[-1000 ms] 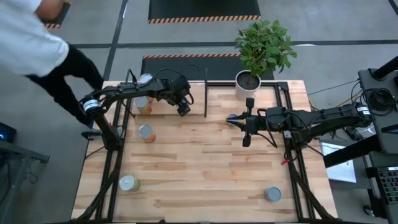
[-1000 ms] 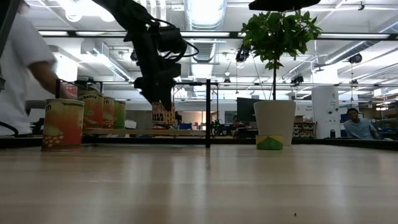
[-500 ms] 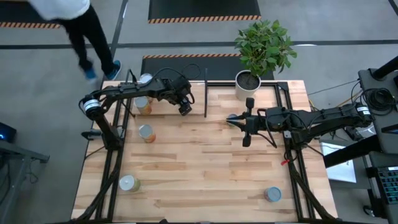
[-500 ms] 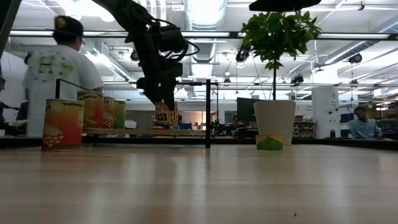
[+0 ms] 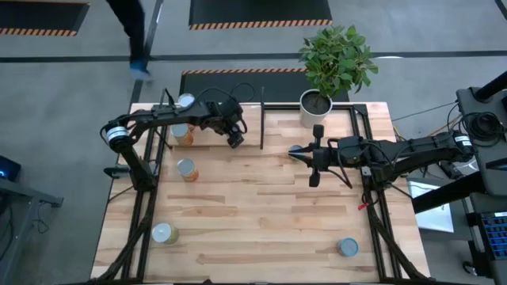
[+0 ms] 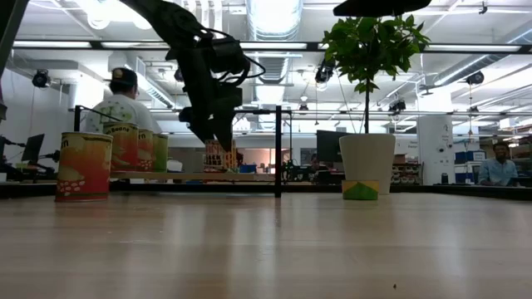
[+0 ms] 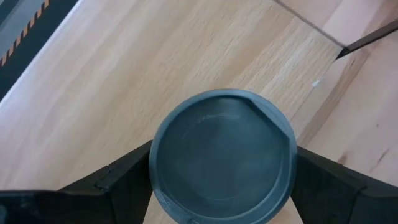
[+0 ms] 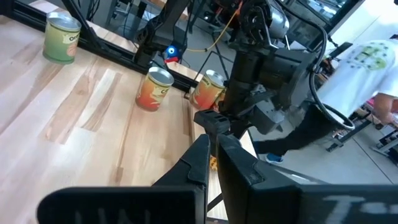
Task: Pick and place cans onto a shelf
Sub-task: Put the yellow spicy beans can on the shelf
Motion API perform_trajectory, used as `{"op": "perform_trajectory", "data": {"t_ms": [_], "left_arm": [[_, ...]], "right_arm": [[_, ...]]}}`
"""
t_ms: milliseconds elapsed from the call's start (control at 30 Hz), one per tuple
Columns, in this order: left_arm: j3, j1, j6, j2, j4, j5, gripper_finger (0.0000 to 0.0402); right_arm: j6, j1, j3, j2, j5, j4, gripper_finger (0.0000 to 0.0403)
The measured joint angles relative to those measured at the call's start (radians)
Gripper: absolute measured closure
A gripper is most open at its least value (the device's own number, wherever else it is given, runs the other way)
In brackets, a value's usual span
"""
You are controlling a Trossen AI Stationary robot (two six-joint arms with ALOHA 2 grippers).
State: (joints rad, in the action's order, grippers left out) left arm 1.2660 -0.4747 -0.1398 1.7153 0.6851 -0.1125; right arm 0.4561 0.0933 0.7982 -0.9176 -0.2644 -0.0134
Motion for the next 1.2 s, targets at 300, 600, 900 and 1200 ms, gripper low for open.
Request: {"op": "perform_trajectory", "data": {"t_ms": [300, 600, 900, 1200], "left_arm": [[-0.039, 0.000, -0.008, 0.000, -0.022, 0.000, 0.0097], [-0.044, 0.000, -0.014, 0.001, -0.023, -0.005, 0.0076], [-0.044, 0.000, -0.011, 0.001, -0.035, -0.006, 0.0075], [-0.044, -0.002, -0.011, 0.001, -0.045, -0.002, 0.0070]], "right_arm": [[0.000, 0.000, 0.000, 0.000, -0.001, -0.006, 0.0385], [0.003, 0.000, 0.000, 0.000, -0.001, -0.006, 0.0385], [0.000, 0.000, 0.000, 0.000, -0.001, -0.006, 0.0385], [0.000, 0.000, 0.000, 0.000, -0.001, -0.006, 0.0385]]}}
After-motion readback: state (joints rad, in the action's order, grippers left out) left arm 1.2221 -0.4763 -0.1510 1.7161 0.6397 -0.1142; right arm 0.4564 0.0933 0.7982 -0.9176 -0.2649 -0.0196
